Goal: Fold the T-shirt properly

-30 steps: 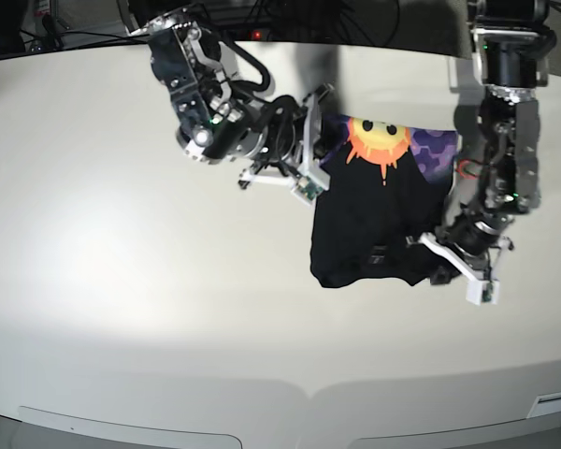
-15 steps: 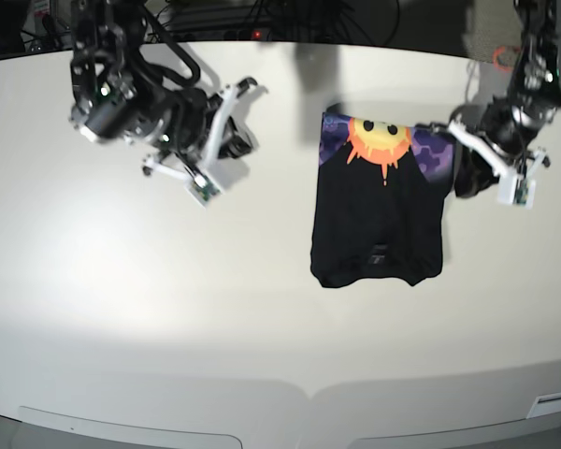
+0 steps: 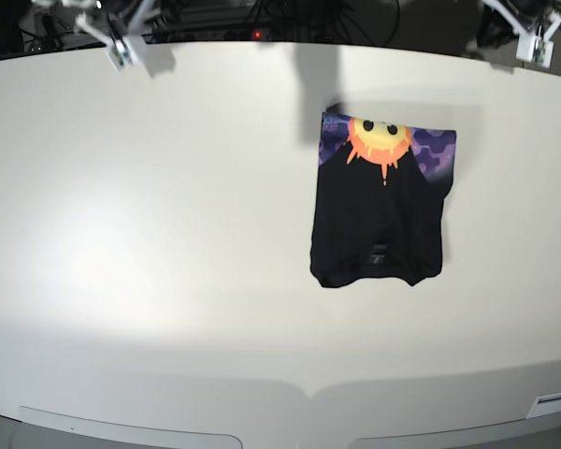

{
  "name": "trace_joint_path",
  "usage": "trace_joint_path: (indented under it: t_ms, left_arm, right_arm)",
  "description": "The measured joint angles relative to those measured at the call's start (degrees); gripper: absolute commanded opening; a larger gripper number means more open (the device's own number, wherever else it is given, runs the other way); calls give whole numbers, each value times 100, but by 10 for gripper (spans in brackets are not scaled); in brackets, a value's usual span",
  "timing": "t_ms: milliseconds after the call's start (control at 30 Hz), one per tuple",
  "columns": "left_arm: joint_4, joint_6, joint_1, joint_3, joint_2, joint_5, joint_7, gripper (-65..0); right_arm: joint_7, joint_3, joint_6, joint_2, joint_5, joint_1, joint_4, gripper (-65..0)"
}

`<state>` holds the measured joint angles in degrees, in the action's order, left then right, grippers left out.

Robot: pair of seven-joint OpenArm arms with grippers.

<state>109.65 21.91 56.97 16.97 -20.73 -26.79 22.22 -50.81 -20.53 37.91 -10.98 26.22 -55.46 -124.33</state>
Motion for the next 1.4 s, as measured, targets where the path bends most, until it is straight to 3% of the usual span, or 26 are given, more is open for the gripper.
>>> trace_joint_path:
  t_ms: [133,267,467,567,733,867,967,1067,1233,1400]
  left_arm:
    - [-184,98,293,-11,55,-26,-131,-650]
    - [-1047,413,212,-9,57,-20,-566,-650]
    - [-3265,1270,-522,-4,249,28,-927,-650]
    - [-4555,1499,-1099,-4,494,610,-1338,-650]
    - [-6714,1464,-2175,-2,868,1541,-2354,-650]
    - [-8100,1419,-3001,2,986,2208,-2673,-650]
    - [-8706,973,-3545,2,1014,2273,-2664,-650]
    - [-9036,634,-3921,17,1023,2275,-2671,-650]
    - [-9180,564,-4256,20,1038,2247,-2256,-650]
    - [-9176,317,-4586,20,1211,2227,-2024,-650]
  right_arm:
    - [345,-275,4,-4,-52,-748,52,-650]
    - [608,-315,0,-11,-446,-695,774,-650]
    - [914,-308,44,-4,-697,382,3176,-650]
    - [1027,-306,109,-52,-1047,1137,4594,-650]
    - [2087,-306,181,-426,-1725,2256,7060,-650]
    - [3040,-236,175,-782,-2616,3191,8915,-650]
    - [3812,85,153,-935,-2949,3773,9962,-650]
    - [3945,621,131,-960,-2966,4186,10441,-650]
    - [3956,1541,-455,-796,-2695,4669,10502,-650]
    - [3694,2098,-492,-675,-2245,5007,10496,-650]
